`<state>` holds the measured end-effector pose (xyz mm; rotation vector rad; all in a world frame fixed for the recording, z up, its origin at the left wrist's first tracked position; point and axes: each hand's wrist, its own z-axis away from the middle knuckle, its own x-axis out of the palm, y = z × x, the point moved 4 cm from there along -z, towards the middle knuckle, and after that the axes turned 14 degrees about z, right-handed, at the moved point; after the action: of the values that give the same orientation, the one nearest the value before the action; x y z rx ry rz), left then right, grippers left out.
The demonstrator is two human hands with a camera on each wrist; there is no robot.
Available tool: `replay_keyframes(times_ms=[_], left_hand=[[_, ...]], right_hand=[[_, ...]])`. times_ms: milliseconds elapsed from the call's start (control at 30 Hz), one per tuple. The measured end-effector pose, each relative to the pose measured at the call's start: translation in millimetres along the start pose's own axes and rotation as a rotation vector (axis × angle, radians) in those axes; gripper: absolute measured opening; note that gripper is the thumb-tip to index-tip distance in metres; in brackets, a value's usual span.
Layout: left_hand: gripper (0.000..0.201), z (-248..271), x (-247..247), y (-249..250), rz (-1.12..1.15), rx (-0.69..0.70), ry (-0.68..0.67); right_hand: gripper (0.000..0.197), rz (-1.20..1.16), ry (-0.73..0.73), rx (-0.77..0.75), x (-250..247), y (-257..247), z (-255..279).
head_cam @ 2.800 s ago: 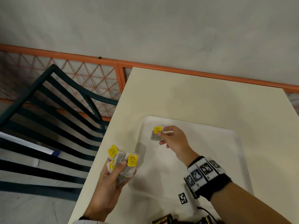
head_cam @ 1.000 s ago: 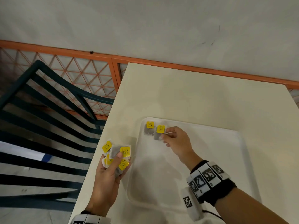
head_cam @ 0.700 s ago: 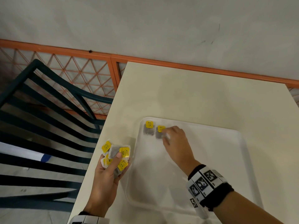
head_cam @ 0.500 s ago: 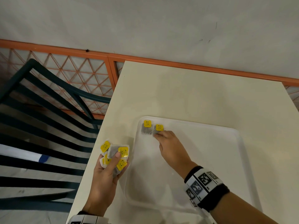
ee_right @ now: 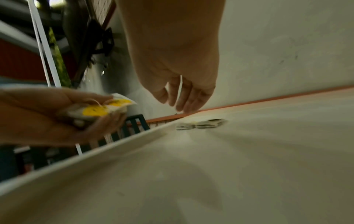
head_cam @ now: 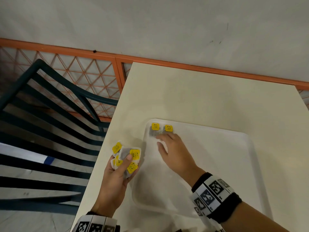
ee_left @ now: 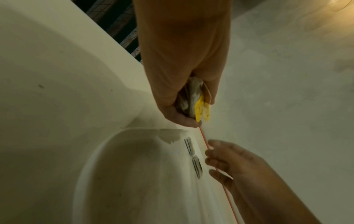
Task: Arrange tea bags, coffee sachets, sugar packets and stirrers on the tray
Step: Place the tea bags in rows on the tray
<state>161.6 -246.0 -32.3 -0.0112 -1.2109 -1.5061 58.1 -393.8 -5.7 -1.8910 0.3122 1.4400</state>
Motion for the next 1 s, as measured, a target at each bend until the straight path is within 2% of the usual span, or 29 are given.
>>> replay_keyframes(times_ms=[67,100,167,200,300,433,533,567,600,667,700,767,800,867,933,1000], left_hand=[[0.043,0,4,-2,0.0,-0.011,-0.025],[0.056,-1,5,-2,-0.002,-0.012,-0.039],[0.087,-2,5,-4,-0.015,-0.022,-0.051],[0.093,-2,5,-4,-0.017,-0.025,-0.054],[0.086,-1,2,-3,-0.022,-0.014,-0.073],[0.059,0,-5,-2,-0.001,-0.007,-0.056],[0.074,1,-11,-1,0.003,0.014,-0.037],[0.069,1,-13,0,0.003,0.023,-0.023],[0.054,0,-16,0,0.016,0.026,-0.009],[0.025,-1,-19,1,0.034,0.015,0.017],[0.022,-1,-19,1,0.036,0.009,0.017],[0.037,-1,-21,2,0.028,0.018,0.012],[0.044,0,-21,3,0.02,0.019,0.014],[0.042,0,-23,3,0.015,0.019,0.033],[0.043,0,-24,0,0.02,0.021,0.036],[0.052,1,-22,-3,0.006,0.016,0.029]], right_hand=[[0.021,-0.256,-0.179,0.068,3,-18,7],[0.02,-0.356,-0.276,0.099,4,-26,10],[0.016,-0.453,-0.346,0.136,6,-37,15],[0.014,-0.485,-0.342,0.175,8,-39,16],[0.005,-0.628,-0.335,0.303,11,-38,18],[0.013,-0.927,-0.366,0.38,10,-38,18],[0.009,-1.128,-0.363,0.41,6,-35,16],[0.013,-1.186,-0.348,0.416,5,-33,14],[0.019,-1.234,-0.329,0.425,3,-30,12],[0.022,-1.24,-0.278,0.446,-1,-22,8],[0.015,-1.207,-0.262,0.449,-4,-18,7],[0.005,-1.168,-0.248,0.469,-6,-11,3],[0.007,-1.163,-0.246,0.493,-4,-7,1],[0.012,-1.144,-0.251,0.539,2,-2,-2],[0.019,-0.958,-0.251,0.56,10,4,-3],[0.021,-0.791,-0.255,0.559,19,6,-2]])
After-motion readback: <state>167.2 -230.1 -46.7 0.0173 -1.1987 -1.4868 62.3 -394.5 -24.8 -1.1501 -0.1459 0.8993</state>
